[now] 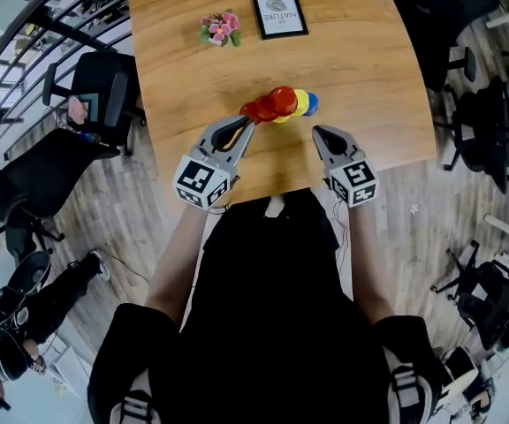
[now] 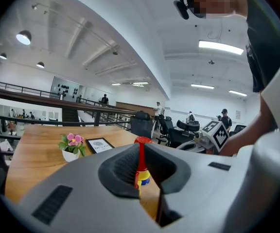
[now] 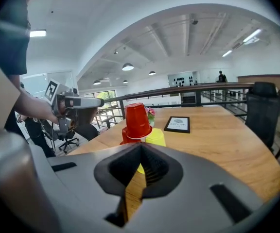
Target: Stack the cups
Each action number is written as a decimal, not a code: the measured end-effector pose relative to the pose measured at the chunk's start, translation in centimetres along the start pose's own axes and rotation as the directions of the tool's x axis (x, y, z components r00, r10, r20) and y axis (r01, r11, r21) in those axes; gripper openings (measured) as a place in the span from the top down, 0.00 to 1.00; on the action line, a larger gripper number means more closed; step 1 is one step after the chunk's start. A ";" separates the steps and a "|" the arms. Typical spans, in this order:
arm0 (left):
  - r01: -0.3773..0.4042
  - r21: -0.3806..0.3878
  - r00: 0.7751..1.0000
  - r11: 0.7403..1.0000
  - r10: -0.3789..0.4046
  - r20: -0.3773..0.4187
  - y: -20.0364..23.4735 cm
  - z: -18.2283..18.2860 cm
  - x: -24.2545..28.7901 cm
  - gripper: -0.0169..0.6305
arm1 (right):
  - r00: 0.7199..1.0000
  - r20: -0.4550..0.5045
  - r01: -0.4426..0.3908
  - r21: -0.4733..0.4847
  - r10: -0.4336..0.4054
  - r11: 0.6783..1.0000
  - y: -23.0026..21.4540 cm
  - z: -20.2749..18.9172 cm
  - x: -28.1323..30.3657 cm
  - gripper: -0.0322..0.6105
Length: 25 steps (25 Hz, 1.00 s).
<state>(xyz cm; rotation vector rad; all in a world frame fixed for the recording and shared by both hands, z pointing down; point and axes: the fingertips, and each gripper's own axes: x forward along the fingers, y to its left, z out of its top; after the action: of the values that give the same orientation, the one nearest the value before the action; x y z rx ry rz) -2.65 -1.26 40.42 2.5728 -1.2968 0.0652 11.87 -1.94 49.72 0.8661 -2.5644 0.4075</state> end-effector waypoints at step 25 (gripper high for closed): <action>0.077 0.085 0.994 0.993 -0.070 -0.081 -0.3 -1.6 -6.2 0.93 | 0.987 0.037 0.159 -0.031 -0.158 0.987 3.7 0.0 -2.9 0.94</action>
<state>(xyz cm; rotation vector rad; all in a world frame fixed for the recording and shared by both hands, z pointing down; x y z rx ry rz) -5.97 4.14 40.91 2.6599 -1.1961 0.2115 11.63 2.32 47.87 1.0639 -2.5033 0.3025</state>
